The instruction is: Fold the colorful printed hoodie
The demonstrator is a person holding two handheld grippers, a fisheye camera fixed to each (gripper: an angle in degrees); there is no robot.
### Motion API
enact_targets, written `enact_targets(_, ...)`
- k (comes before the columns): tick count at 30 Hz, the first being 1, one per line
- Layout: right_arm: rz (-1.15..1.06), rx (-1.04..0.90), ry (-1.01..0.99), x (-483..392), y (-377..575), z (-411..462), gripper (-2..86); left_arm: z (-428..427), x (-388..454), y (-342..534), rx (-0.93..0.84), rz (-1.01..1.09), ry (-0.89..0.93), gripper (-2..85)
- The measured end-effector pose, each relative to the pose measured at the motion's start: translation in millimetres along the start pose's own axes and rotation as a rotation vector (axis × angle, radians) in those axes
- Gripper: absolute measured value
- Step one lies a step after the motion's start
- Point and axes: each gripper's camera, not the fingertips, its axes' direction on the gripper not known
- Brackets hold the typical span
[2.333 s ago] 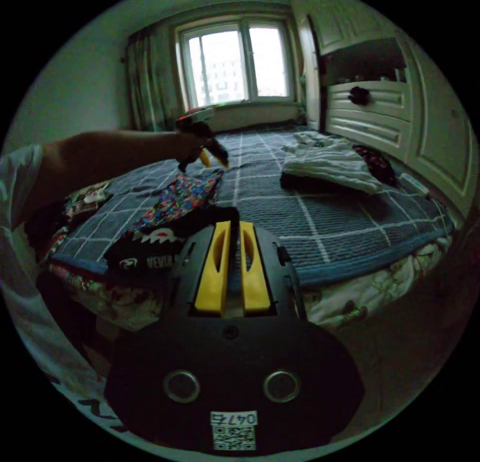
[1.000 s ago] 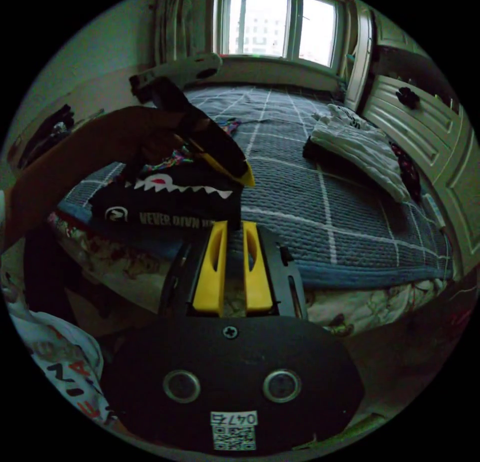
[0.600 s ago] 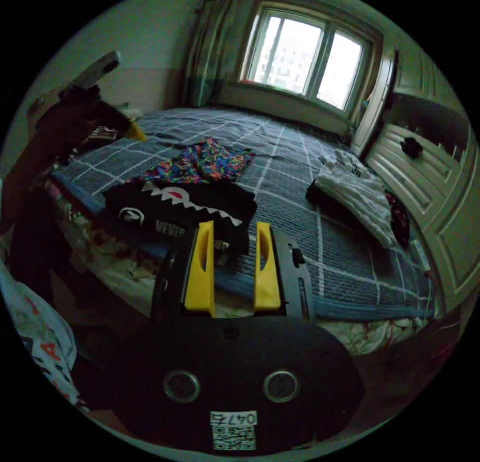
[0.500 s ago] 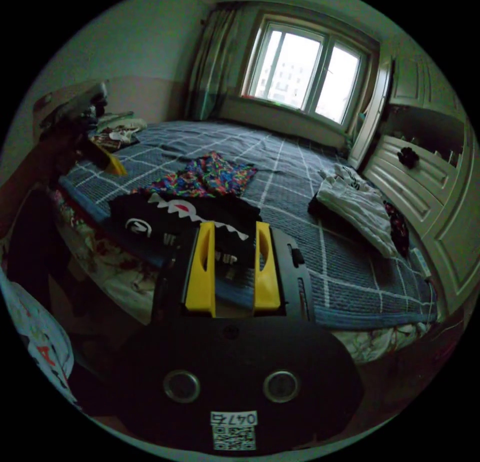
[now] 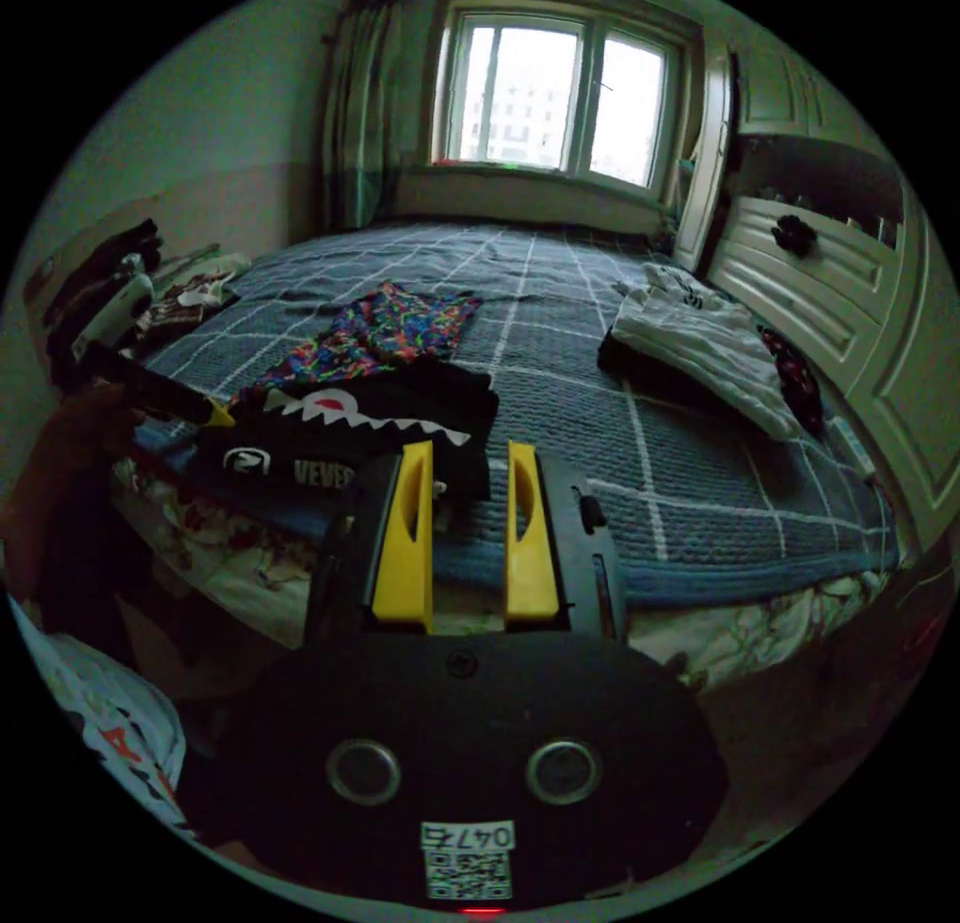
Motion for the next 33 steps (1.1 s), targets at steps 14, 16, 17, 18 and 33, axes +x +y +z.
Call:
enact_targets(14, 0.053, -0.173, -0.108, -10.5, -61.7, 74.2, 2.5, -18.0, -57.8, 24.3, 0.024, -0.066, 0.145, -0.9)
enact_targets(16, 0.002, -0.177, -0.143, -20.6, -76.0, 78.8, 1.0, -21.4, -62.3, 22.6, 0.020, -0.066, 0.151, -0.9)
enact_targets(17, -0.010, -0.182, -0.130, -22.9, -79.7, 79.4, 0.8, -24.9, -64.5, 21.2, 0.015, -0.062, 0.151, -0.9)
enact_targets(18, -0.042, -0.194, -0.097, -27.3, -86.9, 79.1, 0.6, -26.9, -65.5, 20.6, 0.012, -0.059, 0.151, -0.9)
enact_targets(33, -0.068, -0.333, -0.156, -39.2, -142.6, 93.1, 1.8, -8.4, -110.7, 43.1, -0.098, -0.160, 0.305, 5.8)
